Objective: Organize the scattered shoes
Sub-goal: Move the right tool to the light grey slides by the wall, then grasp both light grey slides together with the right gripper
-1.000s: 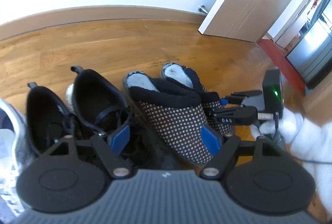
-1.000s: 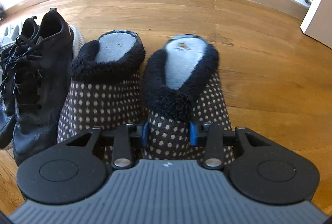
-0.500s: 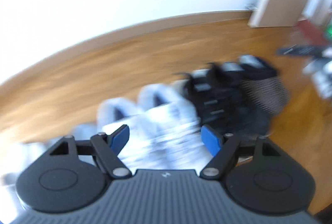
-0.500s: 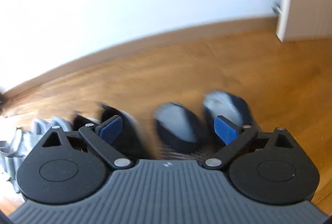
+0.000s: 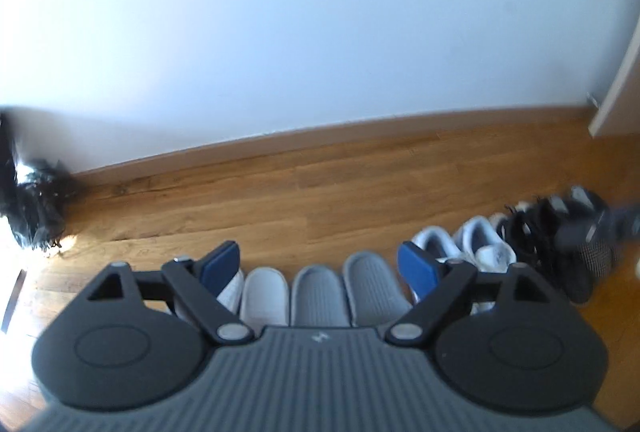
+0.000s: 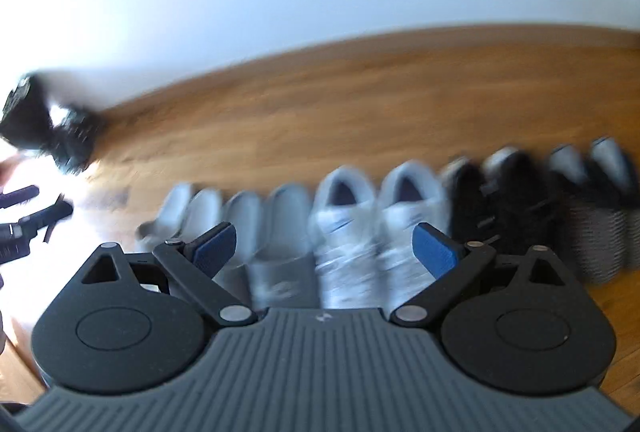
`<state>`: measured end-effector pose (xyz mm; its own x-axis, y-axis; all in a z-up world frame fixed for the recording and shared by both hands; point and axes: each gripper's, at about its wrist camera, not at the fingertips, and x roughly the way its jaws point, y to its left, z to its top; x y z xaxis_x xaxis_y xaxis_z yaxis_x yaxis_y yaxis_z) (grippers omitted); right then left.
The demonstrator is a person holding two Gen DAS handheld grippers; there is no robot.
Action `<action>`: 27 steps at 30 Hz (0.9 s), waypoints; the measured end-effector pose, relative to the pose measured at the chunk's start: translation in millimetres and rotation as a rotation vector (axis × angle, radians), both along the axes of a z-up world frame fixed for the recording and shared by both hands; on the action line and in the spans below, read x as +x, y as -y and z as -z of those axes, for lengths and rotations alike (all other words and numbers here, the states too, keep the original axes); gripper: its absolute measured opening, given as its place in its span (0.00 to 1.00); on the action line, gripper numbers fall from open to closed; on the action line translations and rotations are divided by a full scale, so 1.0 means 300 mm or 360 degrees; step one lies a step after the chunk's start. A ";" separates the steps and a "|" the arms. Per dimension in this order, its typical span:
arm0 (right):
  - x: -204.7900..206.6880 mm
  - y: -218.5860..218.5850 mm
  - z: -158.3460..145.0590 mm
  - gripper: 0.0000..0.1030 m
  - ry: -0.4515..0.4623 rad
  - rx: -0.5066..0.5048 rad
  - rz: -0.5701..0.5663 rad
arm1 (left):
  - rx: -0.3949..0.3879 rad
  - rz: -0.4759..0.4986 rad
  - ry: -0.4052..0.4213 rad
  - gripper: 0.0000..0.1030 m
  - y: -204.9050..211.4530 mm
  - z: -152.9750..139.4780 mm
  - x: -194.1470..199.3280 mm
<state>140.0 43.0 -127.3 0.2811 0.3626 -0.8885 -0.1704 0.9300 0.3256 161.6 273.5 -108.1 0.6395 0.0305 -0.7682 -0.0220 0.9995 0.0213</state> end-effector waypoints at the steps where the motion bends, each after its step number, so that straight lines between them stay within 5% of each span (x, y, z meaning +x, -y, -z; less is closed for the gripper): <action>1: 0.012 -0.065 0.048 0.93 -0.0033 0.0037 -0.0018 | -0.0014 -0.0032 -0.0004 0.83 -0.047 0.008 -0.001; 7: 0.097 -0.403 0.293 0.59 -0.0295 0.0181 0.0009 | -0.0037 -0.0184 0.0035 0.82 -0.306 0.087 -0.056; 13: 0.149 -0.731 0.437 0.58 -0.0557 0.0210 -0.0013 | 0.0056 -0.0217 0.0029 0.83 -0.415 0.172 -0.095; 18: 0.207 -0.964 0.572 0.59 -0.0650 0.0132 -0.0080 | -0.0060 -0.0323 0.0001 0.83 -0.554 0.247 -0.104; 23: 0.250 -1.055 0.753 0.59 -0.0907 0.0201 0.0044 | -0.0049 -0.0360 -0.0011 0.83 -0.617 0.278 -0.123; 27: 0.229 -1.153 0.867 0.58 -0.0985 0.0088 -0.0002 | -0.0064 -0.0333 -0.0014 0.83 -0.659 0.301 -0.144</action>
<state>208.8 389.0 -387.5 -0.2807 0.4126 -0.8666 0.0642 0.9090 0.4119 118.4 471.3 -198.4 0.6159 0.1311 -0.7769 -0.2293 0.9732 -0.0176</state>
